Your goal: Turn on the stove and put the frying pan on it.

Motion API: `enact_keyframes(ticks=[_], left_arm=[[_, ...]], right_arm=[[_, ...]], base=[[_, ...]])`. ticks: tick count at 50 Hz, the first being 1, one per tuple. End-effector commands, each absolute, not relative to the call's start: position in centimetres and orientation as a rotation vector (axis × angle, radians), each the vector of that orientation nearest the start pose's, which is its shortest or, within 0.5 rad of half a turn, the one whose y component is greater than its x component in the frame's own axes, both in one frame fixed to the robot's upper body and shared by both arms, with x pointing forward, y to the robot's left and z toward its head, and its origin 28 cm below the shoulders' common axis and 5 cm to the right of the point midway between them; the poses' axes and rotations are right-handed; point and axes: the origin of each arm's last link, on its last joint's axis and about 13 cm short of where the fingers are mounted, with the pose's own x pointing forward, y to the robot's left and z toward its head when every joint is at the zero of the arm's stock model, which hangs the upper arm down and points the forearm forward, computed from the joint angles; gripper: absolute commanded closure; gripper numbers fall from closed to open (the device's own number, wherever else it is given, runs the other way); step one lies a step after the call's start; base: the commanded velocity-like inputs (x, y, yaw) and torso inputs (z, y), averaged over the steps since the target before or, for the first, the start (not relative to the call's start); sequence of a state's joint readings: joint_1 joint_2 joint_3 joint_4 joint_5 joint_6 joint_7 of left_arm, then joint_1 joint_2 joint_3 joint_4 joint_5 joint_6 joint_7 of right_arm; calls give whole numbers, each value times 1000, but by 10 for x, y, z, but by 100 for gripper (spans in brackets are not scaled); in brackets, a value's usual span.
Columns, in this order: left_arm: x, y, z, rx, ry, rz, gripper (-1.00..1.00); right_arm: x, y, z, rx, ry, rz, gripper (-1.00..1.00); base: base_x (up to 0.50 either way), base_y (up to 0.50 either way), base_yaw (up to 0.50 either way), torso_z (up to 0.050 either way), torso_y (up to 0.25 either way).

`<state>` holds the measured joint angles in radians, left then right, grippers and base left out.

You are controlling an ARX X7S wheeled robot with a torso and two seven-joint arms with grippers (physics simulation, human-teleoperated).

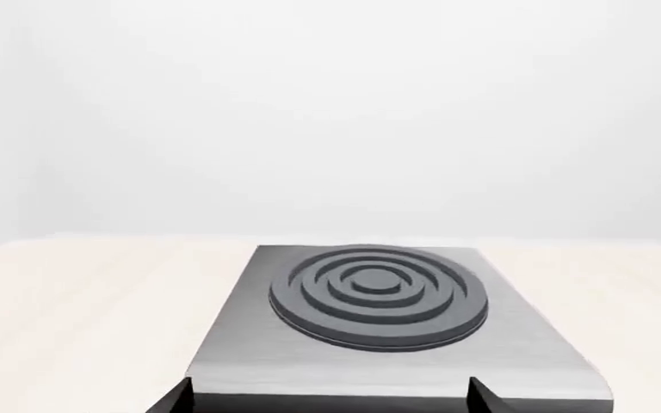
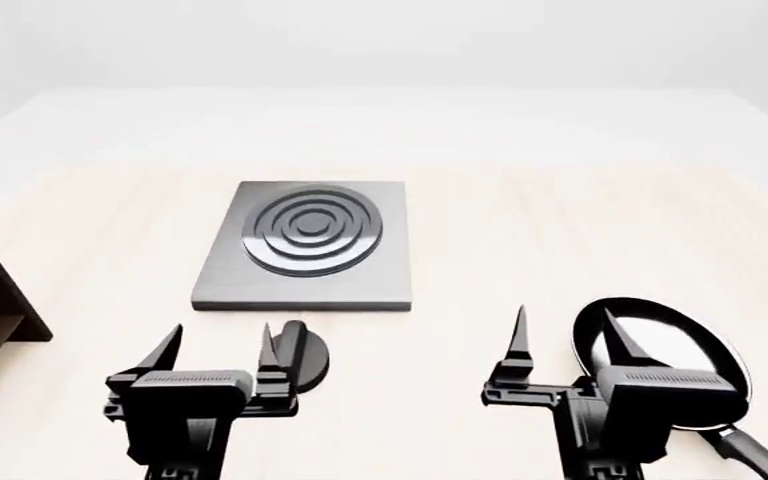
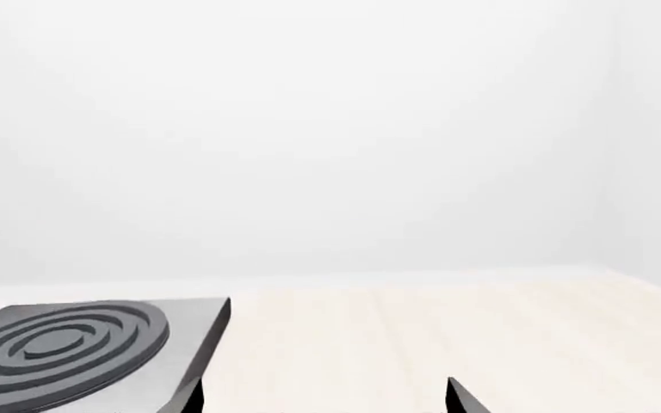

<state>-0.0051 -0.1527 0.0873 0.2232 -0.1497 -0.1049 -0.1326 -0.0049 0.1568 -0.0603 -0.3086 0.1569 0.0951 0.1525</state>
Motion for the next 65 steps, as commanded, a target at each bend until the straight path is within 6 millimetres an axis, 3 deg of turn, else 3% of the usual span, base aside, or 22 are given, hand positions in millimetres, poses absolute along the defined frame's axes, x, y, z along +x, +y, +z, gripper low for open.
enact_keyframes(ticks=[1, 8, 23, 45, 59, 65], left_arm=[[221, 226, 54, -9, -98, 51, -100], [233, 237, 48, 25, -87, 112, -100], [243, 242, 31, 51, -39, 145, -100], [247, 234, -3, 99, 54, 86, -100], [243, 227, -10, 119, 75, 37, -100], [242, 221, -4, 116, 70, -6, -100]], right_arm=[[209, -112, 72, 4, -187, -39, -100], [208, -111, 70, -1, -180, -30, -100], [212, -112, 63, -17, -155, -18, -100], [211, -111, 59, -25, -150, -12, -100], [210, -111, 58, -26, -150, -10, -100], [210, -111, 59, -27, -151, -8, -100]], base=[[0, 0, 0, 0, 0], [0, 0, 0, 0, 0], [0, 0, 0, 0, 0], [0, 0, 0, 0, 0], [0, 0, 0, 0, 0], [0, 0, 0, 0, 0]])
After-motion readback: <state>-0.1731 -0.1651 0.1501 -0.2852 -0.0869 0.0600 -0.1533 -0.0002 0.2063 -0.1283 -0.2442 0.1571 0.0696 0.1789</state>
